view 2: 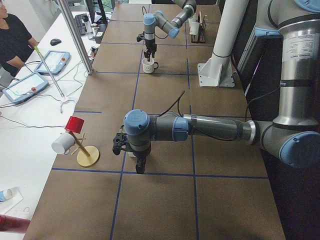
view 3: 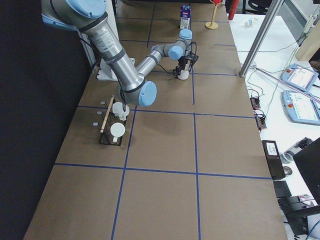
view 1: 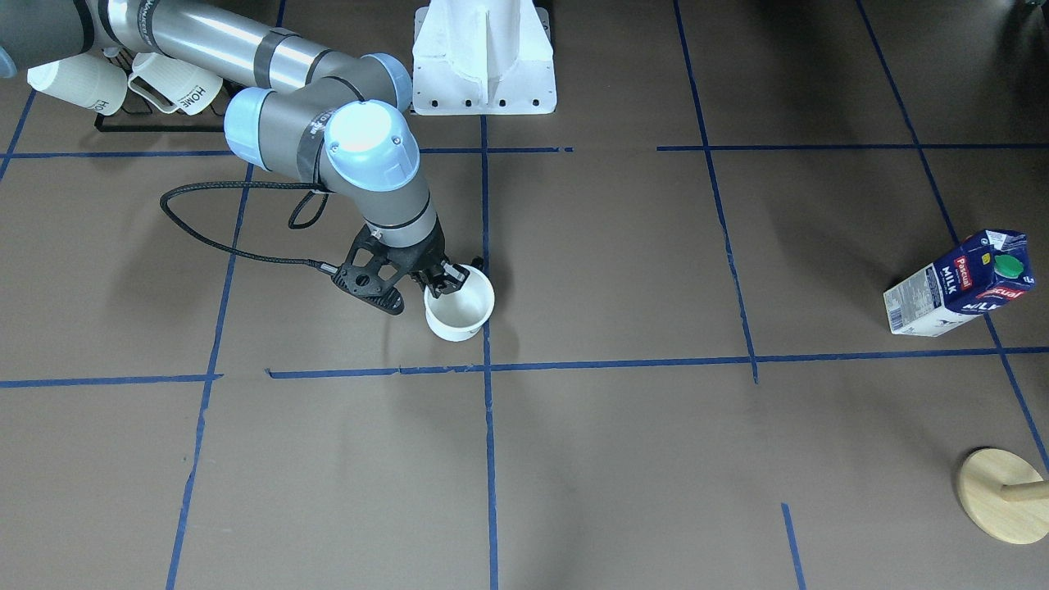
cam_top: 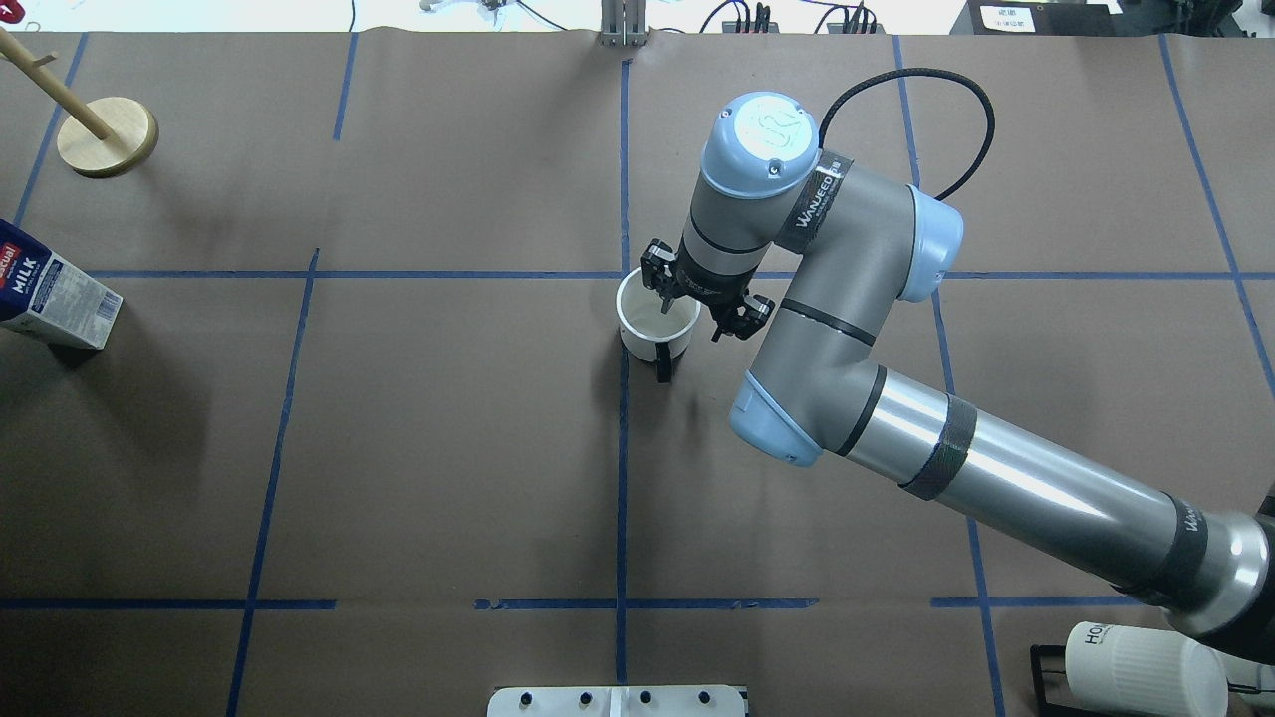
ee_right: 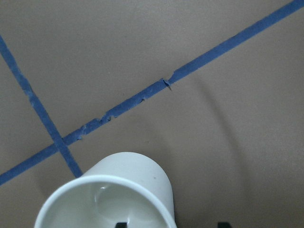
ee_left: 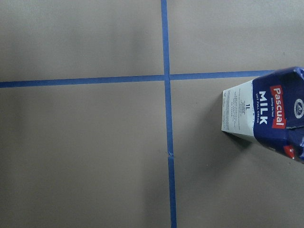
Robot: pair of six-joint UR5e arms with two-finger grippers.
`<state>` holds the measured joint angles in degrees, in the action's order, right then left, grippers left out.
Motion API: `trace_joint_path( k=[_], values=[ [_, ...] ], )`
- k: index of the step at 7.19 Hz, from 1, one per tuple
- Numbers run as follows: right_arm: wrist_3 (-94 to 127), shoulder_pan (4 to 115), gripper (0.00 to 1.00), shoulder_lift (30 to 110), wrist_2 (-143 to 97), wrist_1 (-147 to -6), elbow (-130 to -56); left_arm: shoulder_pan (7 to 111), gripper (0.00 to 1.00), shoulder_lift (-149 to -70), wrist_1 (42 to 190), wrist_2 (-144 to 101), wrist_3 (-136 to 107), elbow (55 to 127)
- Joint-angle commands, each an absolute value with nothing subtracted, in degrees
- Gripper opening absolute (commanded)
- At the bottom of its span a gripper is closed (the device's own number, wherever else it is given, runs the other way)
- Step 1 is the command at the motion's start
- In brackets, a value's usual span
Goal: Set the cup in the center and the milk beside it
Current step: 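Carry the white mug with the right gripper to the table center, then open the right gripper and lift it off the mug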
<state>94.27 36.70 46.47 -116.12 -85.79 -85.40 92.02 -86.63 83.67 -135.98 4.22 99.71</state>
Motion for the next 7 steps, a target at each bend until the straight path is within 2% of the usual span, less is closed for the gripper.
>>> trace_joint_path(
  k=[1, 3, 4, 7],
  values=[
    [94.0, 37.9, 1.0, 46.7, -116.5, -85.9, -87.3, 92.1, 1.0, -86.5, 83.6, -136.0, 4.2, 102.0],
    [90.3, 40.1, 1.0, 48.6, -116.3, -86.2, -91.4, 92.7, 1.0, -86.5, 81.1, -135.9, 4.2, 110.9],
    [87.2, 41.5, 1.0, 50.3, -116.5, -86.2, -93.2, 92.6, 1.0, -87.1, 80.9, -136.1, 4.1, 113.0],
    [75.0, 46.5, 1.0, 57.5, -117.2, -86.5, -100.8, 87.3, 1.0, -88.6, 86.2, -136.1, -7.7, 112.2]
  ],
)
